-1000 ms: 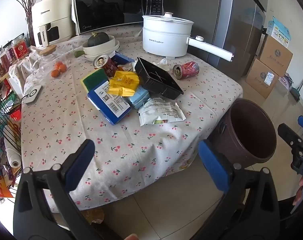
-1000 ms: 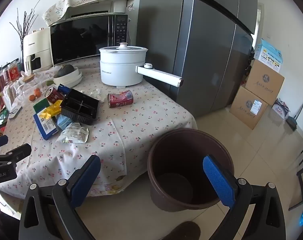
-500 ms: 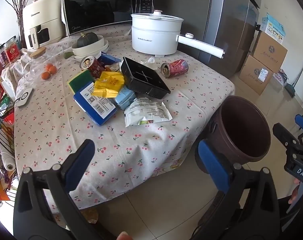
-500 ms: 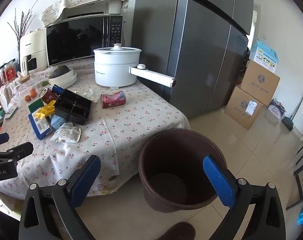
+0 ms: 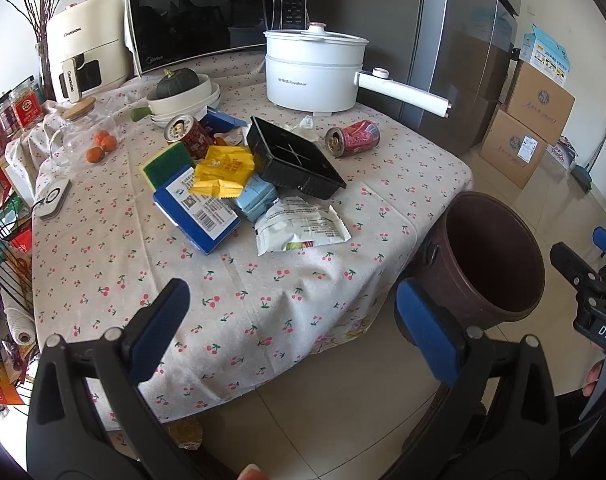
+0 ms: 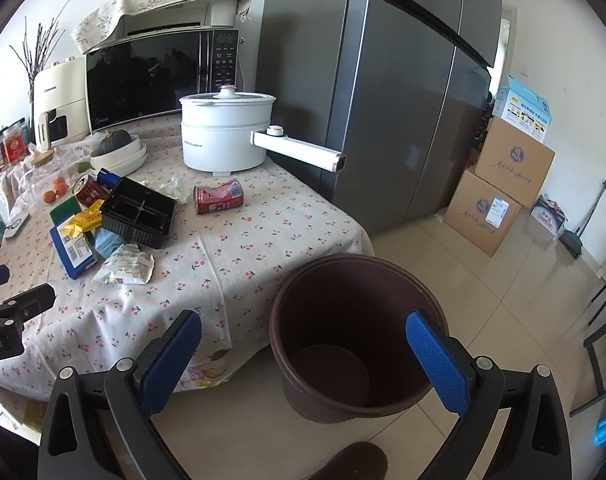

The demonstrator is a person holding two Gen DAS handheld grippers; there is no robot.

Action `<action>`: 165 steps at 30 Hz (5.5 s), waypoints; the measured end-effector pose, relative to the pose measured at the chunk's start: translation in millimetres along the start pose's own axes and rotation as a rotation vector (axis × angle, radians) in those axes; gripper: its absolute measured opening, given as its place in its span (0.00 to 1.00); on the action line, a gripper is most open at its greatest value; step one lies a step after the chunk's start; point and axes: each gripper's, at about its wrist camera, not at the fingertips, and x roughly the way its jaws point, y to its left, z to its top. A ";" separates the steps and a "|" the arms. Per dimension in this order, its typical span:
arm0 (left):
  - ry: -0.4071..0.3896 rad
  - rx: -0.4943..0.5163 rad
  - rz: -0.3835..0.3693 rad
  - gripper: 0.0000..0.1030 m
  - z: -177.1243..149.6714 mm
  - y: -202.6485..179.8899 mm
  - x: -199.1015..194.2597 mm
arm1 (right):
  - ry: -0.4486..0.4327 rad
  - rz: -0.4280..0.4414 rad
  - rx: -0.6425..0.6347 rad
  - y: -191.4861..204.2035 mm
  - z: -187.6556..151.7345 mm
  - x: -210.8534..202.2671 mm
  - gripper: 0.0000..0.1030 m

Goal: Collect trash

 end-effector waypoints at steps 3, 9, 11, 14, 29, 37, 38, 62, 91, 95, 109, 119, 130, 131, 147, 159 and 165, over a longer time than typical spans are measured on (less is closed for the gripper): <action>0.007 0.000 -0.001 1.00 0.4 0.1 0.0 | 0.001 -0.002 0.003 -0.4 0.0 0.2 1.00; -0.005 -0.004 -0.009 1.00 0.1 0.7 -0.7 | 0.000 -0.002 0.003 -0.8 -0.1 0.0 1.00; -0.003 0.000 -0.004 1.00 0.0 0.5 -0.6 | -0.003 -0.002 0.003 -0.5 -0.2 -0.2 1.00; 0.004 0.006 0.000 1.00 0.0 0.8 -1.1 | -0.007 -0.004 -0.001 0.2 -0.2 -0.9 1.00; 0.008 -0.016 -0.038 1.00 11.9 15.0 -3.7 | -0.021 -0.005 -0.047 9.4 18.0 -5.5 1.00; -0.011 -0.040 -0.026 1.00 50.4 59.2 7.7 | 0.021 0.103 -0.112 29.0 64.7 2.3 1.00; 0.028 -0.042 -0.029 1.00 55.0 64.9 13.2 | 0.045 0.129 -0.125 33.6 70.6 7.3 1.00; 0.226 -0.367 -0.080 0.93 76.9 146.5 127.6 | 0.300 0.205 -0.199 94.8 95.1 141.2 1.00; 0.251 -0.378 0.036 0.93 53.5 102.7 164.5 | 0.339 0.184 -0.167 97.9 87.5 162.1 1.00; 0.256 -0.361 0.016 0.86 57.0 103.8 165.8 | 0.340 0.200 -0.125 100.9 93.4 170.2 1.00; 0.321 -0.359 -0.086 0.67 36.8 167.7 141.2 | 0.425 0.285 0.059 145.6 99.4 232.7 0.95; 0.273 -0.337 -0.097 0.67 31.7 182.2 108.5 | 0.423 0.224 0.033 164.0 93.4 248.0 0.62; 0.220 -0.305 -0.170 0.68 44.4 162.8 87.2 | 0.308 0.280 0.058 128.4 116.2 187.3 0.61; 0.213 -0.296 -0.178 0.68 46.1 158.3 84.8 | 0.300 0.292 0.068 123.1 117.8 180.0 0.61; 0.230 -0.119 -0.377 0.68 59.6 37.1 74.9 | 0.267 0.198 0.147 -14.2 75.9 118.9 0.61; 0.287 0.073 -0.514 0.68 52.3 -102.1 96.0 | 0.355 0.055 0.262 -133.5 5.4 116.6 0.62; 0.300 0.149 -0.553 0.68 43.3 -156.6 112.0 | 0.389 0.021 0.298 -173.1 -20.2 117.2 0.62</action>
